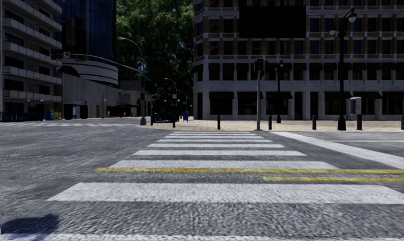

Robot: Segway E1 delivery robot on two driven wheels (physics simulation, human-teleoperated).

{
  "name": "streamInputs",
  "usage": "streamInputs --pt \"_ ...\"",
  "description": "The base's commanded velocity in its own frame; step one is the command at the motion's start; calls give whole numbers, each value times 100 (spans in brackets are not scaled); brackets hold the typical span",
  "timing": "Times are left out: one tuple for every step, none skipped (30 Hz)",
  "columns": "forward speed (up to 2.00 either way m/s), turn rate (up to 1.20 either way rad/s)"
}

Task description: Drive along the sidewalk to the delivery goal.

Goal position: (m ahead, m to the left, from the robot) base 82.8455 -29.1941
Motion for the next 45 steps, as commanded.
streamInputs --pt "200 0" --pt "200 0" --pt "200 0" --pt "200 0" --pt "200 0" --pt "200 0" --pt "200 0" --pt "200 0" --pt "200 0" --pt "200 0" --pt "200 0" --pt "200 0" --pt "200 0" --pt "200 0" --pt "200 0" --pt "200 0" --pt "200 0" --pt "200 0" --pt "200 0" --pt "200 0" --pt "200 0" --pt "200 0" --pt "200 0" --pt "200 0" --pt "200 0" --pt "200 0" --pt "200 0" --pt "200 0" --pt "200 0" --pt "200 0" --pt "200 0" --pt "200 0" --pt "200 0" --pt "200 0" --pt "200 0" --pt "200 0" --pt "200 0" --pt "200 0" --pt "200 0" --pt "200 0" --pt "200 0" --pt "200 0" --pt "200 0" --pt "200 0" --pt "200 0"
